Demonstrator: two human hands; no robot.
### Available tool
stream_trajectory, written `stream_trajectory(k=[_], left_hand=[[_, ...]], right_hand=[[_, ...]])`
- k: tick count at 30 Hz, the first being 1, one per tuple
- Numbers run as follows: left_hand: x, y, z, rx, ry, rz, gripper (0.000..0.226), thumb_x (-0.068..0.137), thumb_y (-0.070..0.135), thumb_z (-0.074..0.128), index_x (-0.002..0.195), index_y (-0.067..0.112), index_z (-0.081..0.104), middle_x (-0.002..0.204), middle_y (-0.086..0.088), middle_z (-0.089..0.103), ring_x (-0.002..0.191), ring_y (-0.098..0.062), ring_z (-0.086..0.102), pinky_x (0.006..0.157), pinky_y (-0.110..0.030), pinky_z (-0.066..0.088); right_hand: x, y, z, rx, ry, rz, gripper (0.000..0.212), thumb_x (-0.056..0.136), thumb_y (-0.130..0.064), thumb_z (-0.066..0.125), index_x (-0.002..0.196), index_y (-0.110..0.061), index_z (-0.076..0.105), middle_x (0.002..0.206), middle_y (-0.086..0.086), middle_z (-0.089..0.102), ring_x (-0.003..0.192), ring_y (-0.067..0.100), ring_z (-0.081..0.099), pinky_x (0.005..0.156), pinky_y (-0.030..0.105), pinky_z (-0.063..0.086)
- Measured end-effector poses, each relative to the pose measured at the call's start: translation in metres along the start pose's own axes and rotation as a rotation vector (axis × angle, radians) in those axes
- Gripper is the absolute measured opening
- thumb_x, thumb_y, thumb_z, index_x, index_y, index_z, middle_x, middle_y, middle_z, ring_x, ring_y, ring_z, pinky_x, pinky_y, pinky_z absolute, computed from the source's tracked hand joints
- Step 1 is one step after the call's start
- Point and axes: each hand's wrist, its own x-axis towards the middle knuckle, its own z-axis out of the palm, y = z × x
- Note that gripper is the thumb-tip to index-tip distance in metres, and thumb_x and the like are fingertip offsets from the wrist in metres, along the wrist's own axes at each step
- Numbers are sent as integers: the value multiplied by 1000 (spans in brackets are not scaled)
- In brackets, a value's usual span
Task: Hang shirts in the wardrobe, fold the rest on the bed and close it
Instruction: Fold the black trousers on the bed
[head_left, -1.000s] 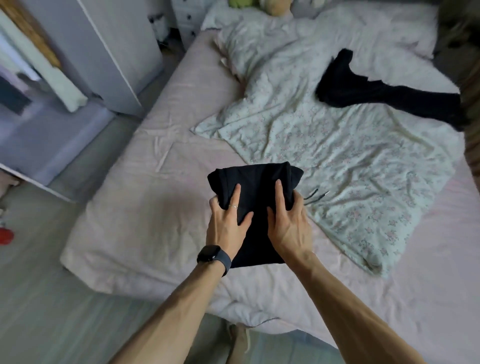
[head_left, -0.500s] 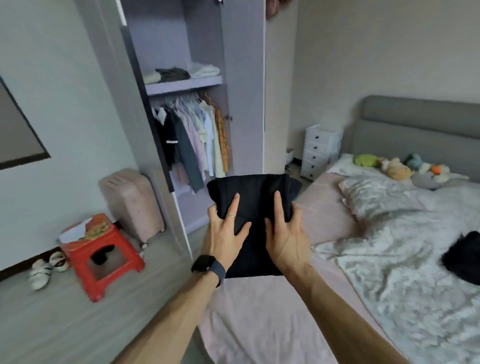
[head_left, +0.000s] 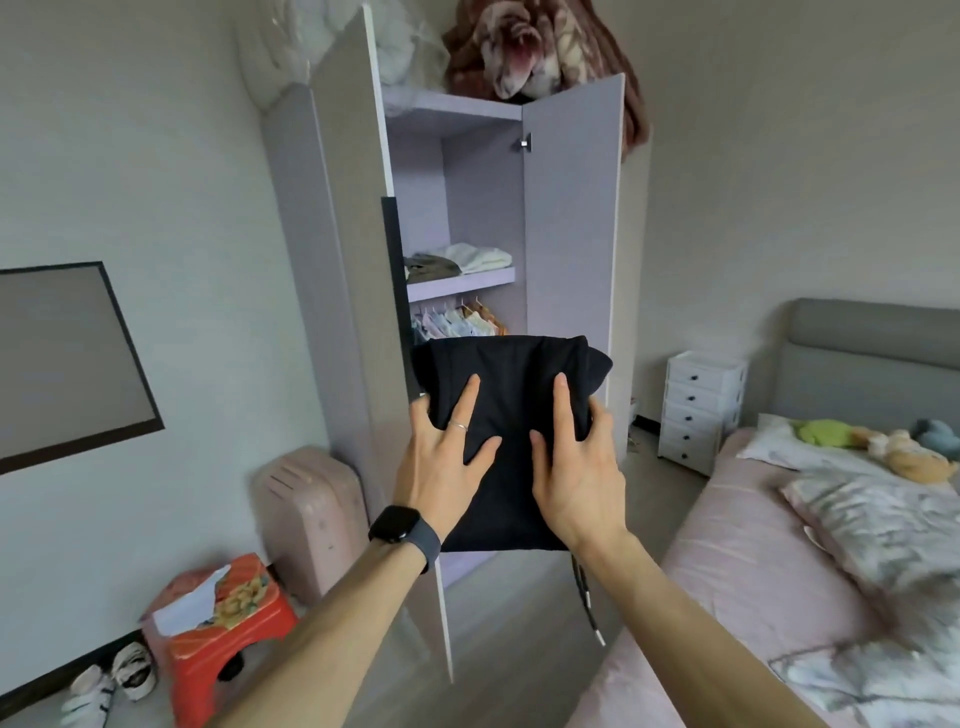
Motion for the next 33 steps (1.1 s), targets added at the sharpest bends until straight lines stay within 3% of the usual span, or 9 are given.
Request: stream_trajectory(k=[11,14,17,22,29,33], left_hand=[[173,-101,85,-54,58,89,76,89,48,66,154,43,25,140,-12,30,90,-29,65,81,-36,56],[218,-119,119,-97,91,135,78,89,48,67,154,45,23,139,-8,26,107,-31,60,87,-37,55],[258,-135,149,-84,85,159,78,90,51,64,154,45,22,137,-5,24,103,-29,60,88,-38,56],[329,-150,206,-127,47,147,76,92,49,64,155,43,22,142,-15,28,109,-31,58,91,-36,52],[411,-170,289,-164,17,161,74,94,44,63,155,40,23,145,-16,26,109,-31,60,94,-37,49],[459,-187,333,-129,45,159,73,93,41,64,155,38,25,147,-18,25,121,-36,54,93,-40,51]], right_hand=[[152,17,133,-30,133,-25,67,102,-32,53,160,-25,19,142,17,34,100,32,61,59,38,55],[194,35,166,-58,161,-18,67,102,-32,52,160,-26,18,144,16,33,97,30,62,56,33,49],[230,54,194,-83,165,-15,69,101,-33,53,160,-27,16,143,13,30,91,29,63,53,29,44],[296,95,246,-149,229,6,70,101,-34,53,159,-28,16,140,5,25,85,31,64,50,29,40],[377,154,313,-194,249,-2,70,100,-32,54,159,-27,17,140,6,25,91,34,63,50,32,45],[426,185,356,-171,226,-27,70,101,-31,53,159,-26,16,140,8,26,93,34,62,54,33,47]])
